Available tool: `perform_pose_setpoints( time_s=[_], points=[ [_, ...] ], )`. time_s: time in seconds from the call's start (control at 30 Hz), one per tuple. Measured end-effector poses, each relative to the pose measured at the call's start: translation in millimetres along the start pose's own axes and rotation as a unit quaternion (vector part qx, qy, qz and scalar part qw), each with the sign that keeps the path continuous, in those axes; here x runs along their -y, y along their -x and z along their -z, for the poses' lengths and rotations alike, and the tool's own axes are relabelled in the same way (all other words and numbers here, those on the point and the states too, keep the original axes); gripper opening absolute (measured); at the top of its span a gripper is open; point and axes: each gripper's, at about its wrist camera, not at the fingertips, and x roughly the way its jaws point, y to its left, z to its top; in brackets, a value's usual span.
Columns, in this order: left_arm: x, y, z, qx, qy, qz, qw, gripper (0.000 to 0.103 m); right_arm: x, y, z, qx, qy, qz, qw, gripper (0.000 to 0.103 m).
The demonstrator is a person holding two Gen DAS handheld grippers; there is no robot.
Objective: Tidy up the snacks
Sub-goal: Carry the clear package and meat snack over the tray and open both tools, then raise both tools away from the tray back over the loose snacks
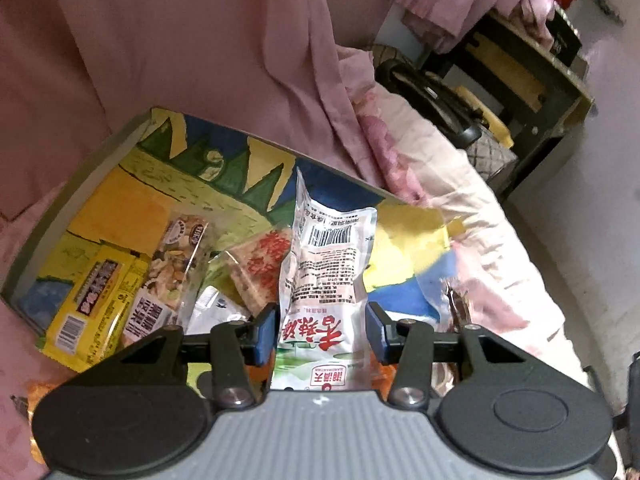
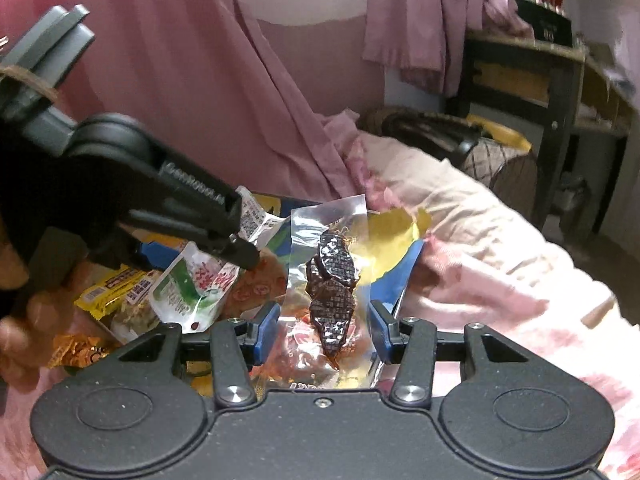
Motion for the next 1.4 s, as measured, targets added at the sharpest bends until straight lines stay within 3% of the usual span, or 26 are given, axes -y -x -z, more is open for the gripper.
perform_pose_setpoints(
  time_s=[0.17,0.53,0.67,0.77,0.9,1.03,1.13,1.3,1.4],
  points=[
    [6,-4,1,-0.006,-0.024,-0.020,0.9995,0.051,9,-17,-1,-0.015,-0.038,-0.020,0.999,0.050],
    [6,-8,0,-0.013,-0.034,-0.025,0.9990,0.057,4,-21,-3,-0.003,-0.028,-0.023,0.999,0.051],
    [3,-7,1,-0.016,-0.029,-0.029,0.9991,0.063,6,-21,-2,-0.002,-0.030,-0.023,0.999,0.052],
    [-1,0,1,-0.012,-0.020,-0.029,0.9993,0.072,8,-20,-2,-0.001,-0.035,-0.021,0.999,0.059],
    [-4,15,-1,0.009,-0.018,-0.039,0.9990,0.084,7,-13,-3,0.008,-0.034,-0.022,0.999,0.069],
    [-6,33,-1,0.024,-0.015,-0.039,0.9988,0.086,5,-4,-3,0.021,-0.030,-0.021,0.999,0.076],
    [-7,49,3,0.050,-0.020,-0.045,0.9976,0.093,6,9,-2,0.039,-0.036,-0.021,0.998,0.081],
    [-9,85,20,0.114,-0.048,-0.065,0.9902,0.102,7,47,-4,0.107,-0.055,-0.022,0.992,0.090],
    [-11,109,31,0.150,-0.058,-0.068,0.9846,0.103,8,72,-2,0.140,-0.066,-0.026,0.988,0.093]
  ],
)
